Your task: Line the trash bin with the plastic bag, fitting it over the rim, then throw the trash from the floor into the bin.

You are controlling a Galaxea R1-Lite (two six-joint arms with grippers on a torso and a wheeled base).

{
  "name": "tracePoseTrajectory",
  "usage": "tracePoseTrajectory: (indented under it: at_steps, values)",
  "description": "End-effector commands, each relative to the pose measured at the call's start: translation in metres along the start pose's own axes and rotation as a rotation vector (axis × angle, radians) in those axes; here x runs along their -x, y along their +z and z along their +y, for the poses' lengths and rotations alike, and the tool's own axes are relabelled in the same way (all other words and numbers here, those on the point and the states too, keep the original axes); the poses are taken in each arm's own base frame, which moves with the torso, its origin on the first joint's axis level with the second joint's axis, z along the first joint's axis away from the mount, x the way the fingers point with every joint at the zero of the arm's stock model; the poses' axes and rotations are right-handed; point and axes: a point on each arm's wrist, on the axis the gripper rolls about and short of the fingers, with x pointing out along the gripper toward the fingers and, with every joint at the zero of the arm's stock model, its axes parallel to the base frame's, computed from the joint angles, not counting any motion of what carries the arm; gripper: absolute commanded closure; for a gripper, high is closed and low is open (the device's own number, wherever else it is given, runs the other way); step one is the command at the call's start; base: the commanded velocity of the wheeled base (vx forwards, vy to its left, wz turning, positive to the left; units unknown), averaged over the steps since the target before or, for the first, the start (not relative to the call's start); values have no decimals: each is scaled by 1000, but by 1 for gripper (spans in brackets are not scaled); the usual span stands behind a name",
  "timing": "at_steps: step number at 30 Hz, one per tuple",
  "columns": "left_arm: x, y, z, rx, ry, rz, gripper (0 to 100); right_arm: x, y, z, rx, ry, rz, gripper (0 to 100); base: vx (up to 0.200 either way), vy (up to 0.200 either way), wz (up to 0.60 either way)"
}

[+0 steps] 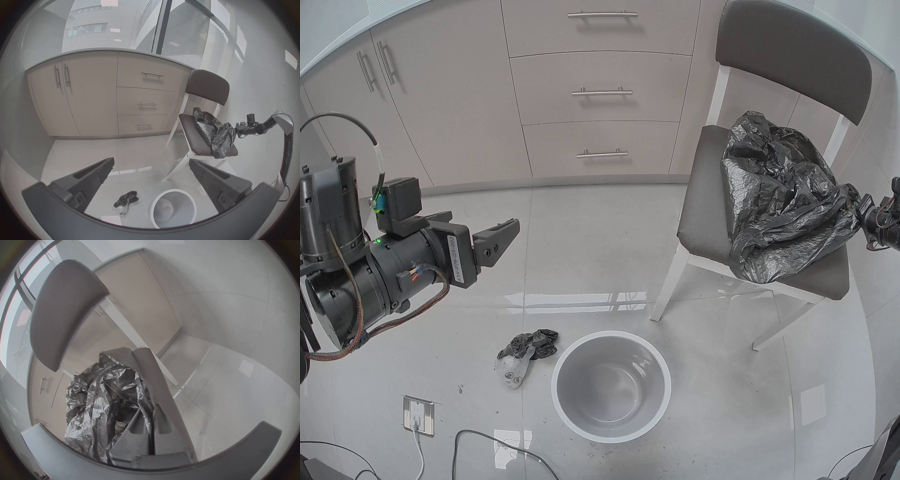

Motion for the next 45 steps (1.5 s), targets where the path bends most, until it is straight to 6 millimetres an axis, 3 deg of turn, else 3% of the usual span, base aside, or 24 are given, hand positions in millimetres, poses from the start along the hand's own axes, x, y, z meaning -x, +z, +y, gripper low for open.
tracePoseTrajectory:
  at_steps: [1,4,5,11,14,24,29,35,41,45]
  values:
    - [0,1,0,5,0,-9,0,24,10,21,19,43,-40,100,0,0,0]
    - [0,1,0,7,0,-16,0,30,11,26,23,51,-44,100,0,0,0]
    - [1,-1,0,10,-3,-29,0,45,6,41,33,110,-17,100,0,0,0]
    - [1,-10,0,11,-6,-25,0,69,-8,77,18,227,83,100,0,0,0]
    - [10,-14,2,7,-19,-25,0,87,-26,112,19,340,172,100,0,0,0]
    - [33,-28,4,4,-145,-1,0,135,-79,175,63,582,388,100,0,0,0]
    - [35,-37,3,-1,-175,29,0,159,-87,193,83,663,422,100,0,0,0]
    - [31,-45,-4,23,-218,72,0,174,-93,204,94,697,414,100,0,0,0]
    - [12,-57,-14,48,-238,130,0,198,-101,214,98,780,454,100,0,0,0]
    - [-2,-63,-23,61,-182,71,0,204,-106,221,73,772,438,100,0,0,0]
